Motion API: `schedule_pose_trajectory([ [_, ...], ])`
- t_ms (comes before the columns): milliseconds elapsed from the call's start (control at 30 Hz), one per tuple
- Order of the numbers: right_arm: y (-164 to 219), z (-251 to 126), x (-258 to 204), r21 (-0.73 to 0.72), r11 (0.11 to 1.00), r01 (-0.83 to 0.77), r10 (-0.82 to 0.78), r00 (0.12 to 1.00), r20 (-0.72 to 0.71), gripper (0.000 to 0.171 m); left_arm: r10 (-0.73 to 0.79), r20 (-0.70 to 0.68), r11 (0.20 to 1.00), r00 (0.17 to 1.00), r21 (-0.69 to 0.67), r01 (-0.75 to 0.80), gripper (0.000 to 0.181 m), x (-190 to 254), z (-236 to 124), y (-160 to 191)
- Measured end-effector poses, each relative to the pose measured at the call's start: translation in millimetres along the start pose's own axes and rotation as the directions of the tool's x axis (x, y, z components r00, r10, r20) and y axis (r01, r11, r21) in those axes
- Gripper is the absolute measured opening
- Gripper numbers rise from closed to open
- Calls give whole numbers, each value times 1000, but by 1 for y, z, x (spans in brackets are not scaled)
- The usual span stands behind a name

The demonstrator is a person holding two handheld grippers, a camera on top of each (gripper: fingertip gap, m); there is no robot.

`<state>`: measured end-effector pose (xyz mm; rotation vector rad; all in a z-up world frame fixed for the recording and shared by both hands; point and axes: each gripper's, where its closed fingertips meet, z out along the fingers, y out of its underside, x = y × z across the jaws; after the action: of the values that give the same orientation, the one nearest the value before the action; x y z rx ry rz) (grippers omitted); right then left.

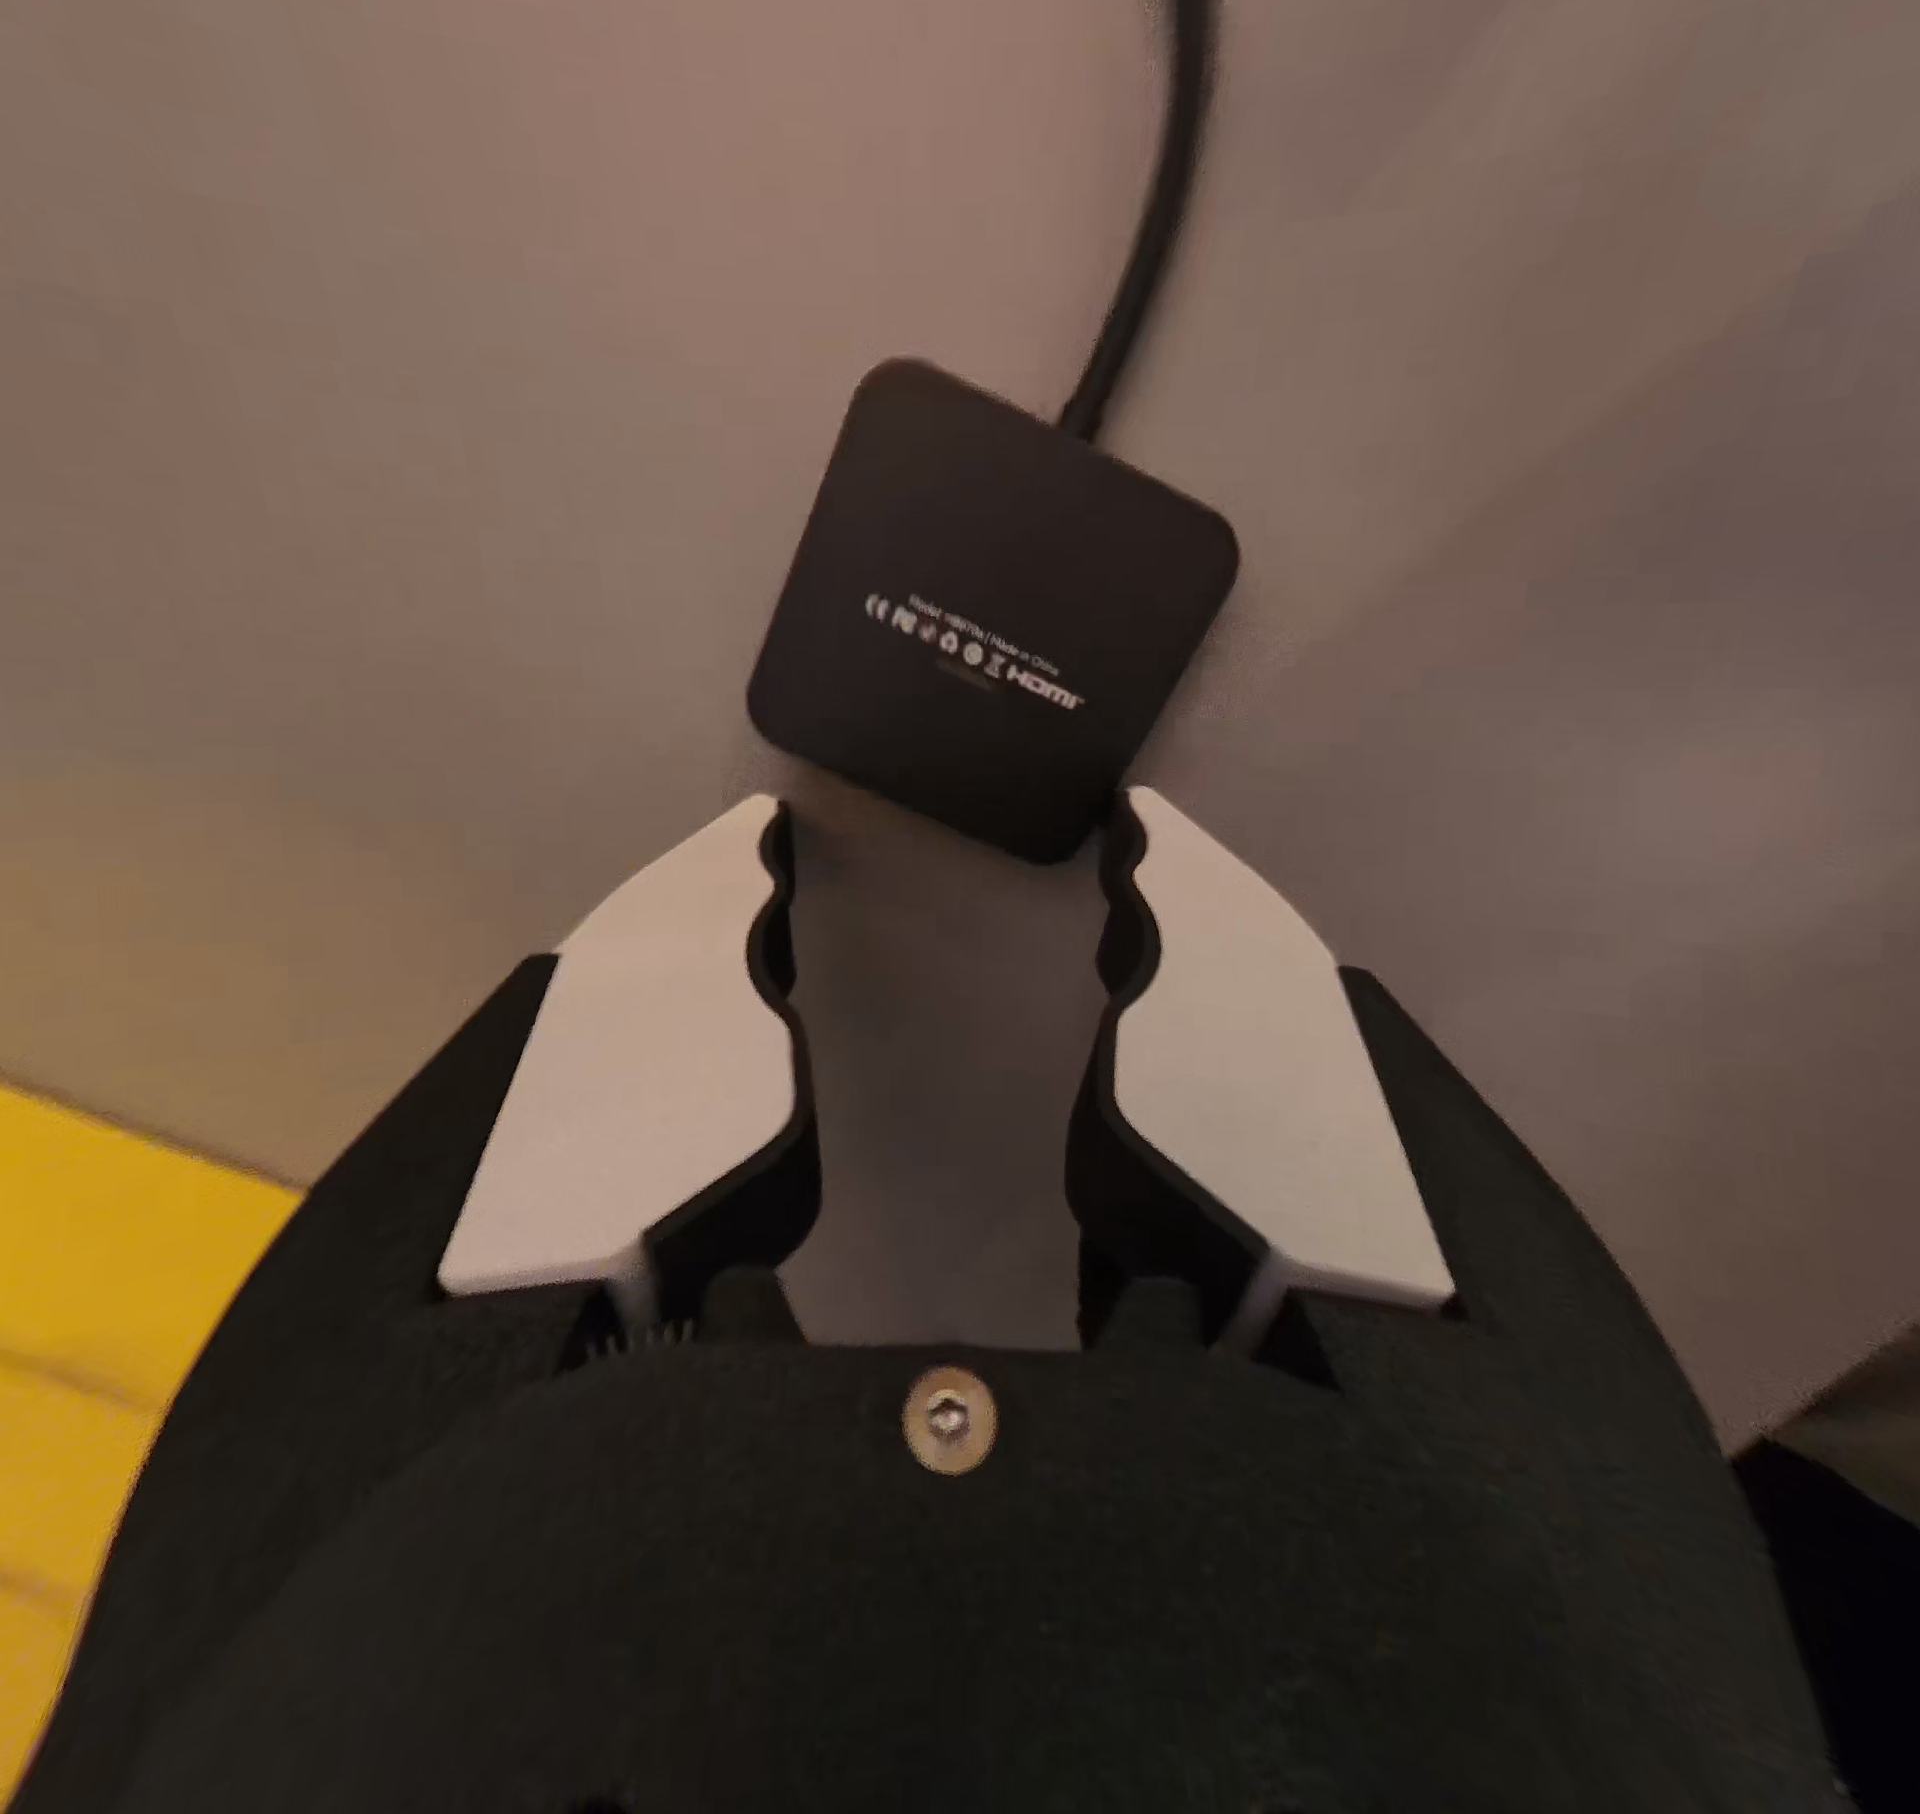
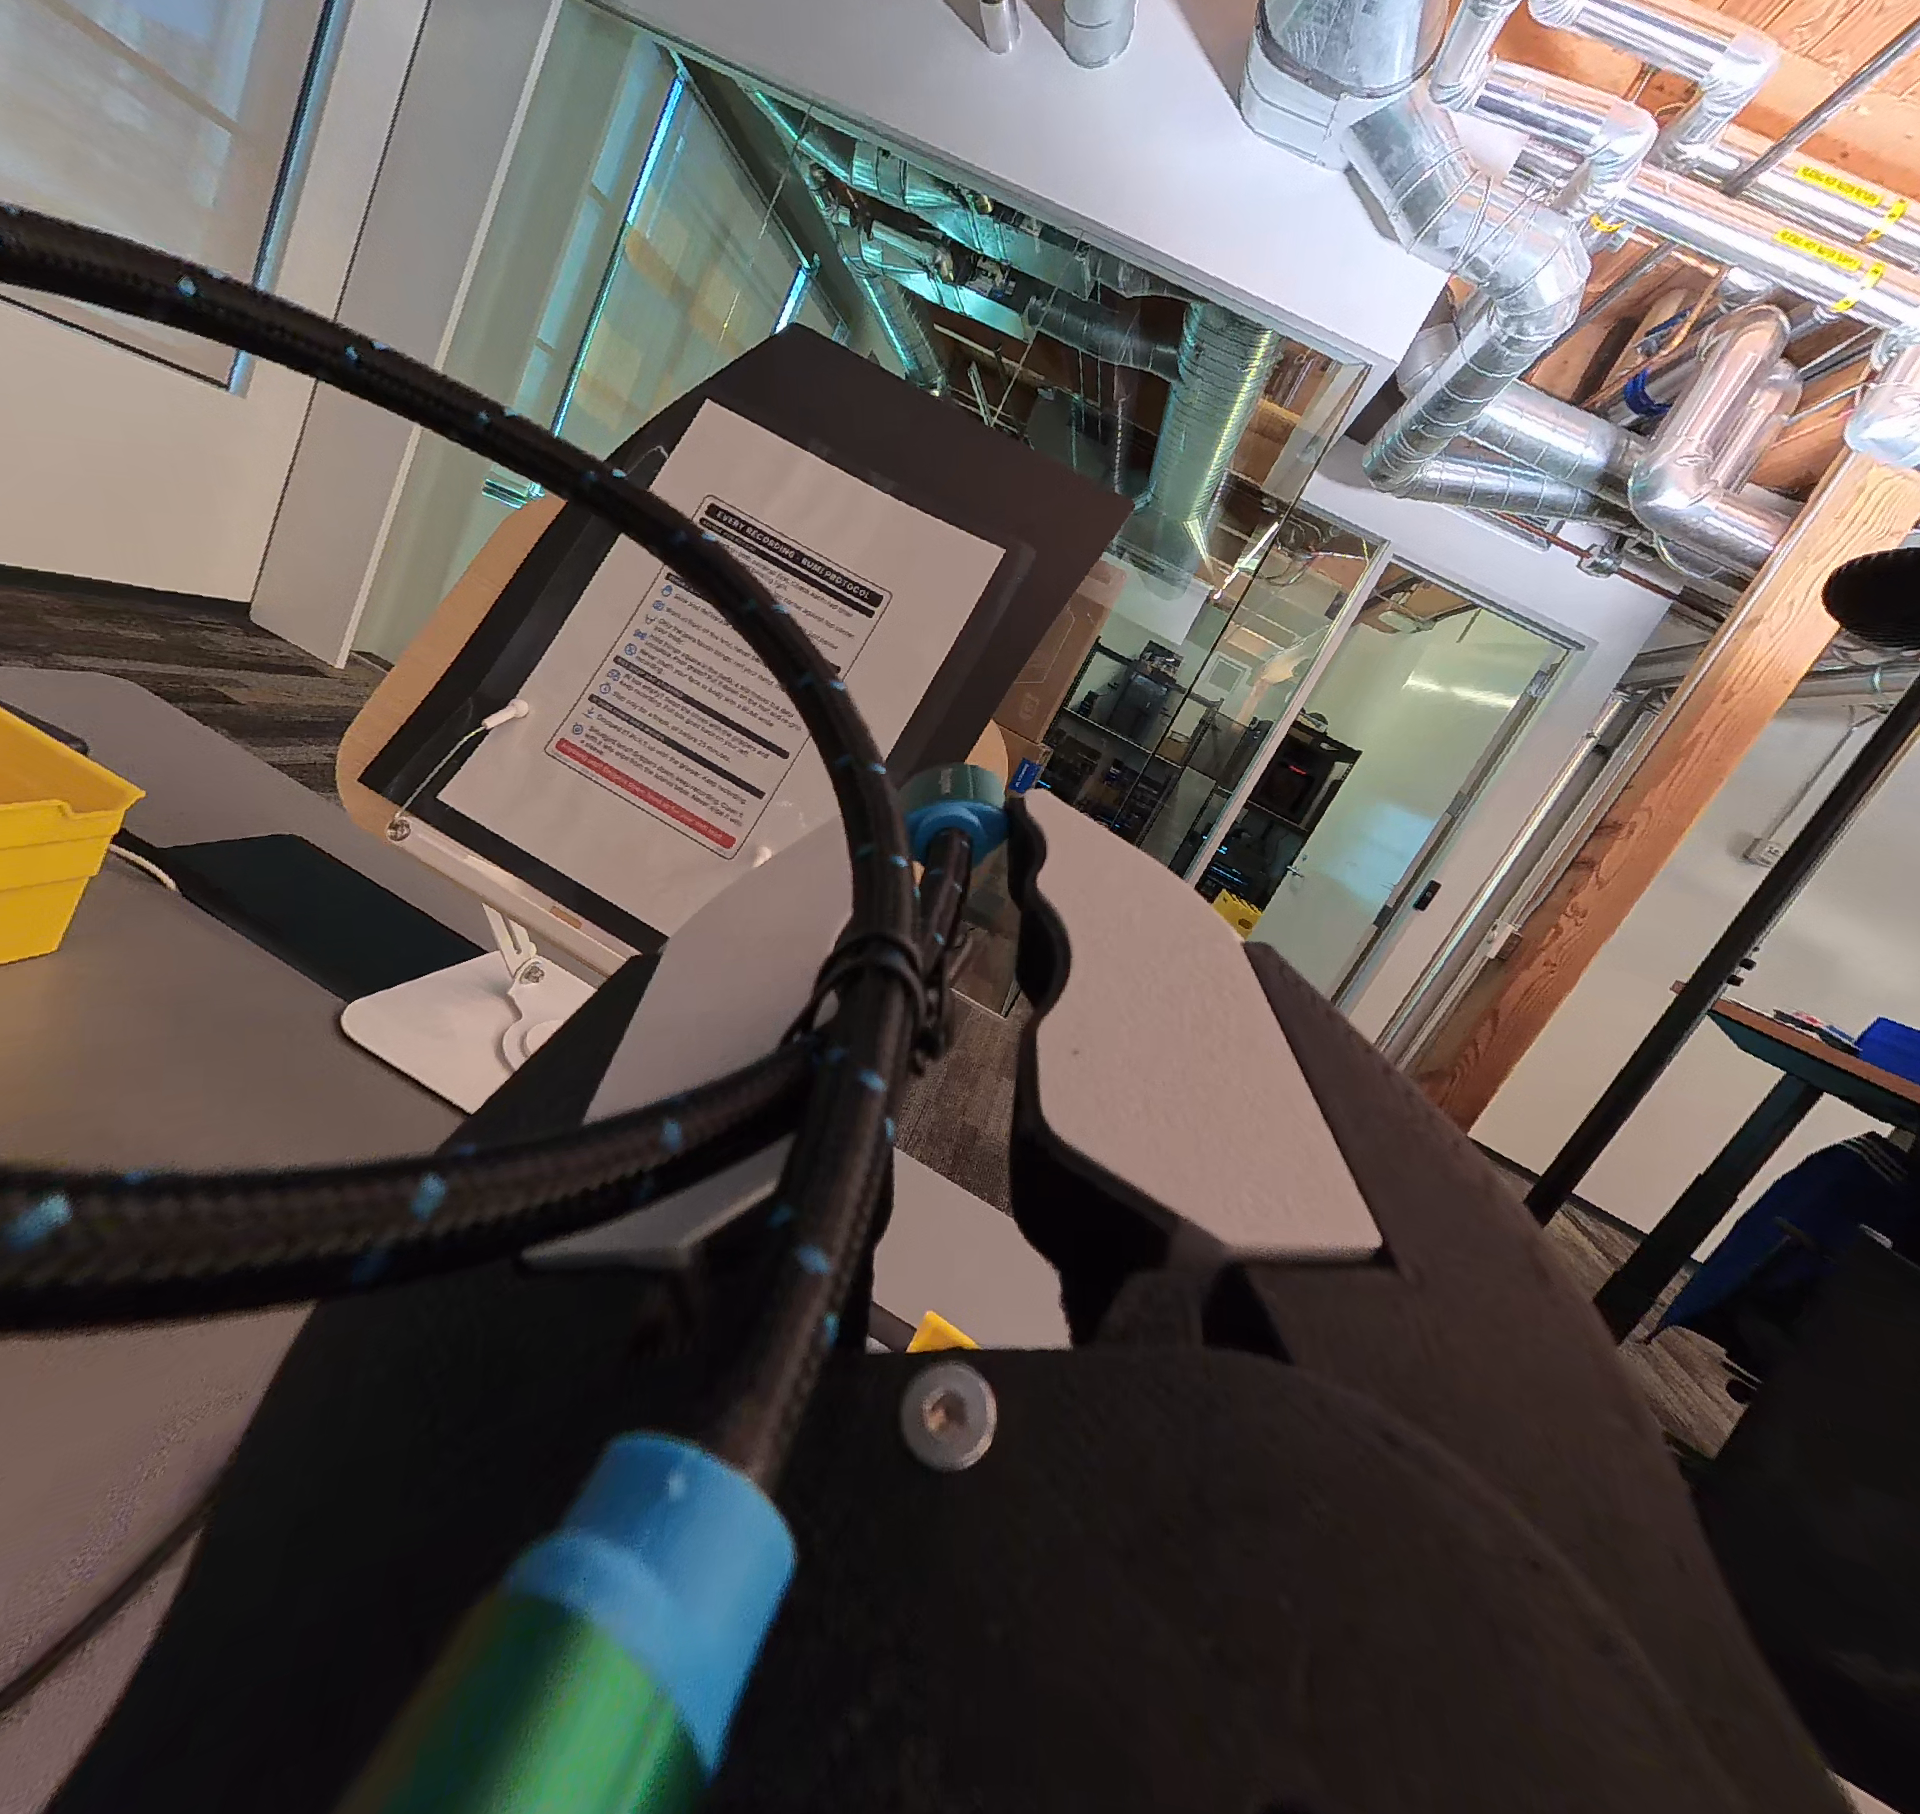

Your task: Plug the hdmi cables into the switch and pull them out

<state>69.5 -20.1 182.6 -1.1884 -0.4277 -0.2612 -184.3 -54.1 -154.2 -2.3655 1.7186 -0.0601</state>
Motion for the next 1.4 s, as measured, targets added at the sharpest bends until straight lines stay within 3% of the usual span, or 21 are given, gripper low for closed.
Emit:
schedule_pose_trajectory([
  [67,0,0,-1,-1,1000,3,-3,1000,1,21,-57,59,998,997,8,57,40,-19,1,0],
  [133,0,1,-1,-1,1000,6,-6,1000,3,21,-137,90,990,986,40,134,37,-33,2,-4],
  [267,2,1,-1,-5,1000,7,-7,1000,5,22,-236,-85,952,968,181,248,34,-31,2,-25],
  [333,2,1,0,-3,1000,3,-3,1000,3,21,-286,-228,911,931,238,338,49,-22,-3,-37],
  [400,2,1,1,-2,1000,1,-1,1000,2,21,-353,-333,867,874,235,439,78,-15,-4,-44],
  [533,2,2,2,-2,1000,1,-1,1000,-1,21,-419,-283,840,863,239,487,85,-16,2,-53],
  [733,3,0,5,-3,1000,-4,4,1000,-5,21,-276,-8,950,961,152,274,74,-25,17,-54],
  [833,5,1,6,-6,1000,-4,4,1000,-6,21,-147,-37,986,988,74,150,72,-21,18,-58],
  [900,6,1,6,-13,1000,-3,3,1000,-6,21,48,-73,999,996,23,-47,72,-16,17,-58],
  [1000,6,0,9,-9,1000,-6,6,1000,-9,21,380,-131,925,916,18,-381,72,-5,15,-51],
  [1067,5,0,10,-4,1000,-10,10,1000,-11,21,429,-146,902,891,19,-431,72,-3,15,-50],
  [1200,5,-1,12,0,1000,-8,8,1000,-11,22,233,-236,972,944,21,-234,82,6,11,-56],
  [1267,4,-1,13,2,1000,-13,13,1000,-10,21,122,-213,992,969,59,-112,87,5,8,-65],
  [1400,1,-3,17,13,1000,-19,19,1000,-17,22,-217,-142,956,966,170,240,89,-4,8,-80],
])
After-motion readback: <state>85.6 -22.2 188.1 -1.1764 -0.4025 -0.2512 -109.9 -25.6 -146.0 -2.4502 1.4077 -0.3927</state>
